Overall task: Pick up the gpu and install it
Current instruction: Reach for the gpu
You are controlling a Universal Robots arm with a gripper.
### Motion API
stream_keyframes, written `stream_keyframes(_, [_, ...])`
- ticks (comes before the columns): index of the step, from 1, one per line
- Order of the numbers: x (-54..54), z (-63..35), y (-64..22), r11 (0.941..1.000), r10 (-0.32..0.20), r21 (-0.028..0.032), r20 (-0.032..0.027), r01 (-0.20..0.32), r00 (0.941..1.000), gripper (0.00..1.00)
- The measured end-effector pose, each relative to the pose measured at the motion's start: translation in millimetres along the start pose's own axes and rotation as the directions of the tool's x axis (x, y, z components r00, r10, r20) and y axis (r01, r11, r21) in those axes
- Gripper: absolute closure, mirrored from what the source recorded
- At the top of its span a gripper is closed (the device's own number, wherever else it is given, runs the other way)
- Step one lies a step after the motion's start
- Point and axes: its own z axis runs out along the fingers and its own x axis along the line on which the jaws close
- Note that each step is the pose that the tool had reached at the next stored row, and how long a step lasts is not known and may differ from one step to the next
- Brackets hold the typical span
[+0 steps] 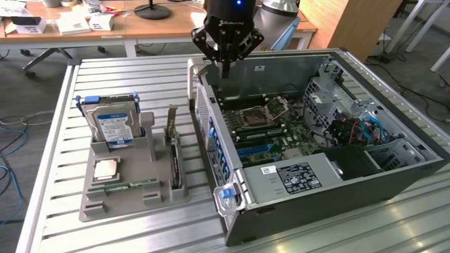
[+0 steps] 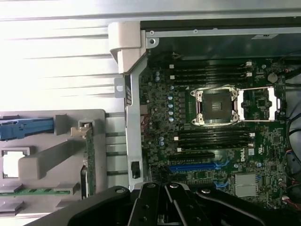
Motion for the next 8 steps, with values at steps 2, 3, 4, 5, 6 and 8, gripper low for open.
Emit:
stream_keyframes(2, [4.2, -0.1, -0.3, 1.0, 0.0, 0.0, 0.0001, 0.0, 1.0, 0.89])
stream_keyframes(3, [6.4, -0.1, -0.4, 1.0, 0.0, -0.0001, 0.0, 0.0, 1.0, 0.89])
stream_keyframes(4, [8.6, -0.2, -0.5, 1.0, 0.0, 0.0, 0.0, 0.0, 1.0, 0.89])
stream_keyframes(5, [10.9, -0.2, -0.7, 1.0, 0.0, 0.0, 0.0, 0.0, 1.0, 0.89])
stream_keyframes(6, [13.3, -0.3, -0.8, 1.0, 0.0, 0.0, 0.0001, 0.0, 1.0, 0.89])
stream_keyframes(8, [17.9, -0.4, -1.0, 1.0, 0.0, 0.0, 0.0001, 0.0, 1.0, 0.89])
